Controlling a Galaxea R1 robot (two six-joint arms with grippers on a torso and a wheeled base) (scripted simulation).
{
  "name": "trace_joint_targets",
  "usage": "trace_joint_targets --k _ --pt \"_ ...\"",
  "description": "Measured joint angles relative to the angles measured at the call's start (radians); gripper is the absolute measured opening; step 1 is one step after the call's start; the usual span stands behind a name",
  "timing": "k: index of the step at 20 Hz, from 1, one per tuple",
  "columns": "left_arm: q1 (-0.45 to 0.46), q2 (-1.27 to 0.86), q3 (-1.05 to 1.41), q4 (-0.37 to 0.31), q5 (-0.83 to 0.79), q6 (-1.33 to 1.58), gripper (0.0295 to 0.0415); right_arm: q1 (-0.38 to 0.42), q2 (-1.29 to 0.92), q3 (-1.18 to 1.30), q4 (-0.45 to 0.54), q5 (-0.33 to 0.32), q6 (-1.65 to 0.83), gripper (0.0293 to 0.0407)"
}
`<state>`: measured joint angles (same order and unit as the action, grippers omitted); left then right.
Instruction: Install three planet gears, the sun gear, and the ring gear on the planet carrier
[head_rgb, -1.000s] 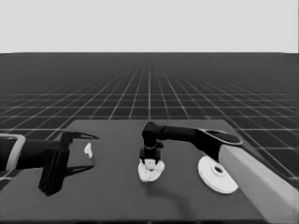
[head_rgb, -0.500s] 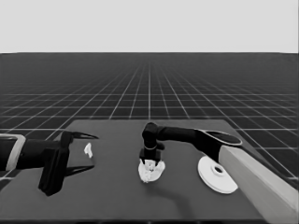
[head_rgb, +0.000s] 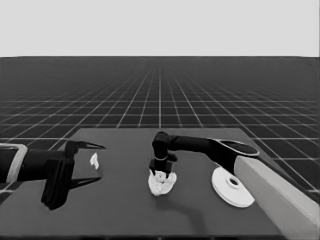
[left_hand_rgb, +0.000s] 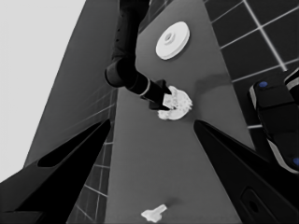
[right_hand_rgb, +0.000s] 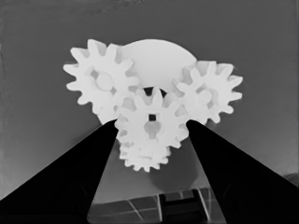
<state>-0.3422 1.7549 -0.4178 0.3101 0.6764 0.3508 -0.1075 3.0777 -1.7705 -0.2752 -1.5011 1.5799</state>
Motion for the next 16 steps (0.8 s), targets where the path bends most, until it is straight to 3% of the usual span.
trace_joint_targets --k 16 --pt "0.000 0.000 0.000 0.000 0.000 0.000 0.0385 0.000 0.000 0.000 0.000 0.000 0.168 0.0309"
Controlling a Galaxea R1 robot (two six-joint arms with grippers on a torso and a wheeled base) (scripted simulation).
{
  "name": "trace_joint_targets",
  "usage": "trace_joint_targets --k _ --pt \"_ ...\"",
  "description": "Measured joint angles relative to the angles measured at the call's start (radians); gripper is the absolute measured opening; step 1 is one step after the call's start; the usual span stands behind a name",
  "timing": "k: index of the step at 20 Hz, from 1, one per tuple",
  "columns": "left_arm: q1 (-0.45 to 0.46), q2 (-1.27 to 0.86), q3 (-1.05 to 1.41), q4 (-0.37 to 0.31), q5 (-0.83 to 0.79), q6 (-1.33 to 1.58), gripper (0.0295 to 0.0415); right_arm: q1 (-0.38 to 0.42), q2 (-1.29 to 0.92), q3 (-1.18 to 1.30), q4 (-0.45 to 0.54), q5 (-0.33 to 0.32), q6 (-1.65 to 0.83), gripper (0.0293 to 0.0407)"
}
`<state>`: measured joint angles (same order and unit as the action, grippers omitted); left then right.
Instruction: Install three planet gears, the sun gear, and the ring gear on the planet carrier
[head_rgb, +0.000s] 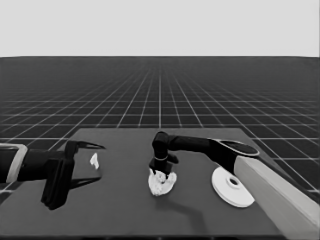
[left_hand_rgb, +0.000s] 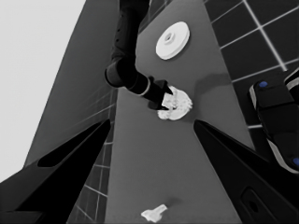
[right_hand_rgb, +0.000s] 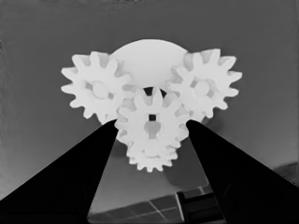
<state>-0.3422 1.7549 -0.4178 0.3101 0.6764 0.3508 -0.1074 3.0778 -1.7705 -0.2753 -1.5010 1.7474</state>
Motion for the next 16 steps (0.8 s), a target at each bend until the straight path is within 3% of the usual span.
trace_joint_targets --k 16 --pt "0.000 0.000 0.000 0.000 0.000 0.000 0.0385 0.000 0.000 0.000 0.000 0.000 0.168 0.0309"
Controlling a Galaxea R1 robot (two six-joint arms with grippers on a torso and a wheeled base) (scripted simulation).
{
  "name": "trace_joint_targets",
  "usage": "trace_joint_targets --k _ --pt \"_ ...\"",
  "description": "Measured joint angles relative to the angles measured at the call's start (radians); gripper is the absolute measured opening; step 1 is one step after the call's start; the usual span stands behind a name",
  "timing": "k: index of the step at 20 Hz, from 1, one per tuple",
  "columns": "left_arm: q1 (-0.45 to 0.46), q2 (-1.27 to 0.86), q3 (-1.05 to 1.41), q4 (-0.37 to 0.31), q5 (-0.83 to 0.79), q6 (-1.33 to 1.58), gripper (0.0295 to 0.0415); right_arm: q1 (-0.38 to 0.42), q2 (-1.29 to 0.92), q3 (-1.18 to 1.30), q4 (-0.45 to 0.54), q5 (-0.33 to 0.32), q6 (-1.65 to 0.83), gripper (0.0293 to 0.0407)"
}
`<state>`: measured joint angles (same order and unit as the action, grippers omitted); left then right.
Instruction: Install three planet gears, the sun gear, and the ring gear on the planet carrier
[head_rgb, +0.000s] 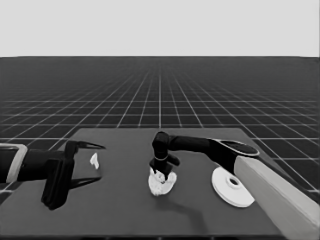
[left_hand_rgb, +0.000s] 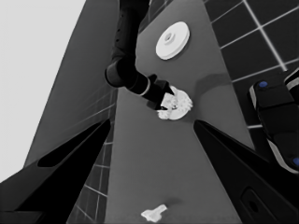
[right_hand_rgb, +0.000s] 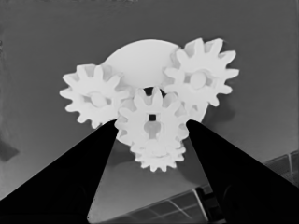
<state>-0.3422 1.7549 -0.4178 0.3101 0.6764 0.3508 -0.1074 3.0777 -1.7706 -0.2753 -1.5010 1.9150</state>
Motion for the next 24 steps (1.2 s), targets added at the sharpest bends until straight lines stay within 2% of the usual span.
trace_joint_targets --k 24 --pt "0.000 0.000 0.000 0.000 0.000 0.000 0.0385 0.000 0.000 0.000 0.000 0.000 0.251 0.0309"
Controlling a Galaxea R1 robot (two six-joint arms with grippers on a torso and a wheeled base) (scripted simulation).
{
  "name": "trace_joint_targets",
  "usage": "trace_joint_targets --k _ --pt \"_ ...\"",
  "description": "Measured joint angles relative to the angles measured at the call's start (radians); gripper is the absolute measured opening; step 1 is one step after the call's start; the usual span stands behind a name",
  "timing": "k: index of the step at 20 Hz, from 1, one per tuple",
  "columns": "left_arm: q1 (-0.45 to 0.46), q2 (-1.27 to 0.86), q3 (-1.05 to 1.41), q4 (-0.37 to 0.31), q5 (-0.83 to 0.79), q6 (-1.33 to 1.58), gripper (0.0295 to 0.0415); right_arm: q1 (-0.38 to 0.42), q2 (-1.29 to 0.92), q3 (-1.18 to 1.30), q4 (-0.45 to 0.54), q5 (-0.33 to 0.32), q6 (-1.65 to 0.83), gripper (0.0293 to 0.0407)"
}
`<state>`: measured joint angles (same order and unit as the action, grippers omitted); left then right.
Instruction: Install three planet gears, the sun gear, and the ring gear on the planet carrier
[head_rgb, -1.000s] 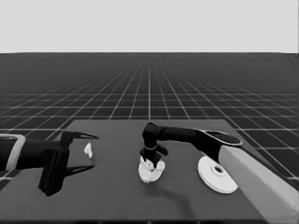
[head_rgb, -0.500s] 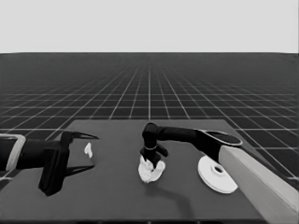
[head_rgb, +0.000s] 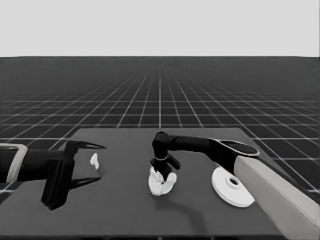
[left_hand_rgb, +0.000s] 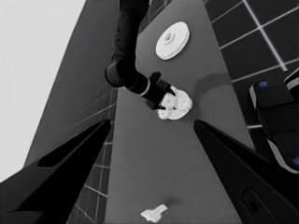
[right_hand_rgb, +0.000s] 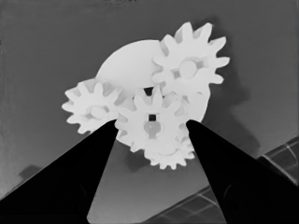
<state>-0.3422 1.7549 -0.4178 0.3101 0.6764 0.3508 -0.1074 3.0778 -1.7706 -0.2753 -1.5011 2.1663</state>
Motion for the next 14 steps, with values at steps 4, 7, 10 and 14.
trace_joint_targets --k 4,7,10,14 --pt "0.000 0.000 0.000 0.000 0.000 0.000 0.0385 0.000 0.000 0.000 0.000 0.000 0.042 0.0309" --pt "0.000 0.000 0.000 0.000 0.000 0.000 0.0385 0.000 0.000 0.000 0.000 0.000 0.073 0.0309" --pt "0.000 0.000 0.000 0.000 0.000 0.000 0.0385 0.000 0.000 0.000 0.000 0.000 0.105 0.0309" --pt "0.000 0.000 0.000 0.000 0.000 0.000 0.0385 0.000 0.000 0.000 0.000 0.000 0.147 0.0309"
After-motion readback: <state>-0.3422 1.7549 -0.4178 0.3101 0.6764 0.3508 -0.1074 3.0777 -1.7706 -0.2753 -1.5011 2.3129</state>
